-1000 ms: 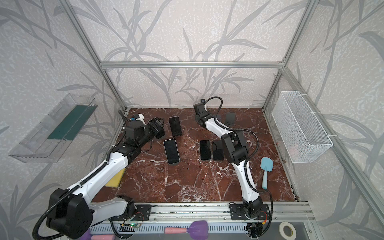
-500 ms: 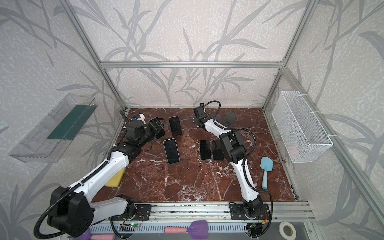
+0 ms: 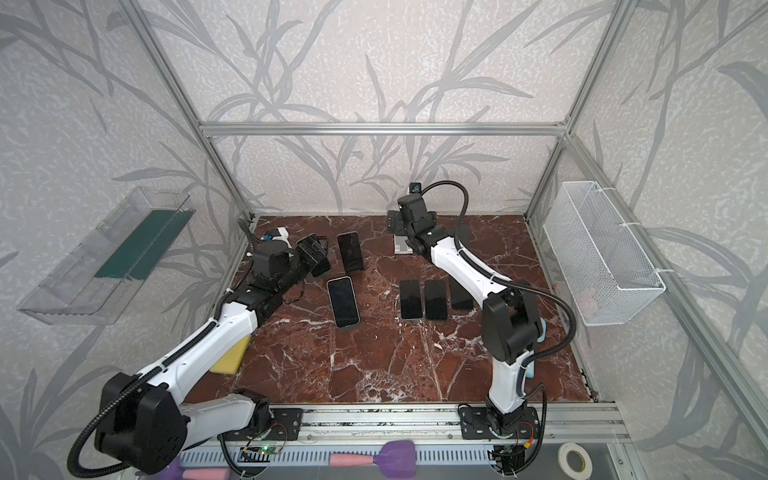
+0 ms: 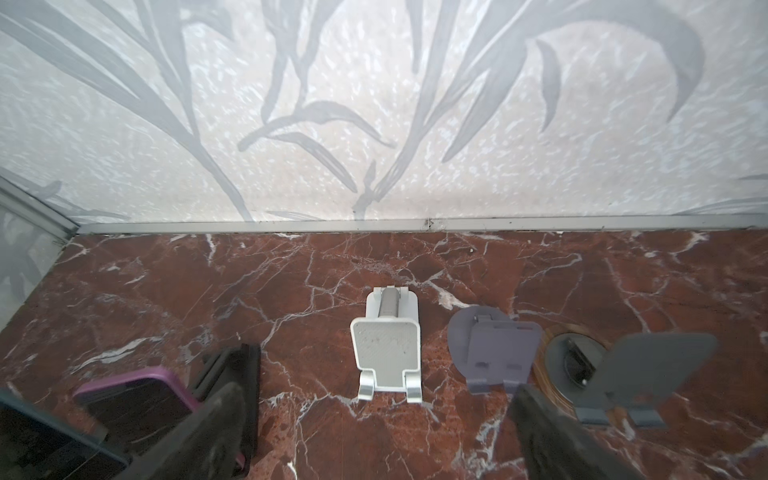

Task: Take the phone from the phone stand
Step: 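Draw the right gripper back nearer the robot over the lying phones, then swing the right gripper toward the white-framed phone on the nearest stand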

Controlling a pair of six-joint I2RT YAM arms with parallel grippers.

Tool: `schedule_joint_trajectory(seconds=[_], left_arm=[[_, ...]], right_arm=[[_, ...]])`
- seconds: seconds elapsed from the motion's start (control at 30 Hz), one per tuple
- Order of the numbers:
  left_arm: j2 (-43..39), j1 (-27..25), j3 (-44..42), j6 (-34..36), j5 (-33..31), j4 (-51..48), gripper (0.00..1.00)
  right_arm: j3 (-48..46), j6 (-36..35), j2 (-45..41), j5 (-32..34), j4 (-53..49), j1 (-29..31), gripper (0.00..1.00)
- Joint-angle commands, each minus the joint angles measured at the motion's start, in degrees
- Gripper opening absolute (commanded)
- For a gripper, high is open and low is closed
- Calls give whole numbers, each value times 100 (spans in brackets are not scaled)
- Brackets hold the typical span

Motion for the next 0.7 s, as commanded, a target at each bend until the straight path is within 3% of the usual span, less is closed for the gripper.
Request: schedule_joint_trajectory(seconds=[0.0,0.17,0.27,0.37,0.43,0.67], left_arm=[[-194,34,50,102,-274,-64,95],[-384,60,-26,-77,-422,-77,97],[-663,52,-171,-166,-879,-228,97],[-1017,60,-508,-244,-1433,18,97],[-1203,68,-631,-212,-1743,82,97],[-1355,69,-659,10,-2316,13,98]], right_arm=[[-1035,50,-602,179,172,493,99],[-2584,482,-1818,613,469,1172,99],[-3040,849,-2193,666,462,1440,99],[-2967,934,-2325,734,227,1807,100],[-2777,801,-2335,1167,63,2174,99],[-2265,657,-1965,1575,175,2953,99]])
